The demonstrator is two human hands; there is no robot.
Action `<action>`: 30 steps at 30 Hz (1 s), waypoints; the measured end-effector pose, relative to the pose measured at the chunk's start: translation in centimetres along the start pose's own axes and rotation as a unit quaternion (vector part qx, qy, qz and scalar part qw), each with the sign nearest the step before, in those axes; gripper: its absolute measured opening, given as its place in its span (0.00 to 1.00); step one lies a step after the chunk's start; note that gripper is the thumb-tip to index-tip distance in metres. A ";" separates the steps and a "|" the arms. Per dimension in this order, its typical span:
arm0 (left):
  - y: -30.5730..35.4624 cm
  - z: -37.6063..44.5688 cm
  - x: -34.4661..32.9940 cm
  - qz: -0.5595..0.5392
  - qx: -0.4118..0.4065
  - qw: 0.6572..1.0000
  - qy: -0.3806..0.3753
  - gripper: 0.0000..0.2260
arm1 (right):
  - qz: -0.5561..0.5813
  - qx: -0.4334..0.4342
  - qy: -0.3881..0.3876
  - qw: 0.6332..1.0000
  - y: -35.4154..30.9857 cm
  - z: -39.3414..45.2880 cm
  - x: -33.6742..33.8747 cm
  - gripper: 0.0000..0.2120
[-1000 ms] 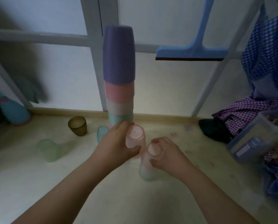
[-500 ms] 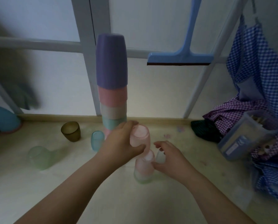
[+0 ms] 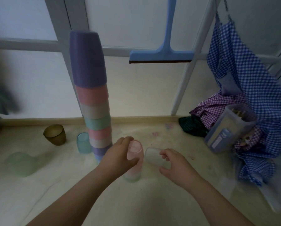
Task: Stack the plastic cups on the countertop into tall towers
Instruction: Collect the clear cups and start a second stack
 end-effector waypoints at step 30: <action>-4.7 -1.7 4.3 0.148 -0.008 0.983 0.107 0.11 | 0.044 -0.078 0.001 0.996 0.0 8.1 -1.0 0.30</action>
Point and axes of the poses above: each hand's wrist, its own z-axis towards the middle knuckle, its own x-axis out of the back of the hand, y = z × x, the point moved 2 cm from there along z, towards the middle knuckle, and after that the axes turned 10 degrees about y, right-handed, at the moved point
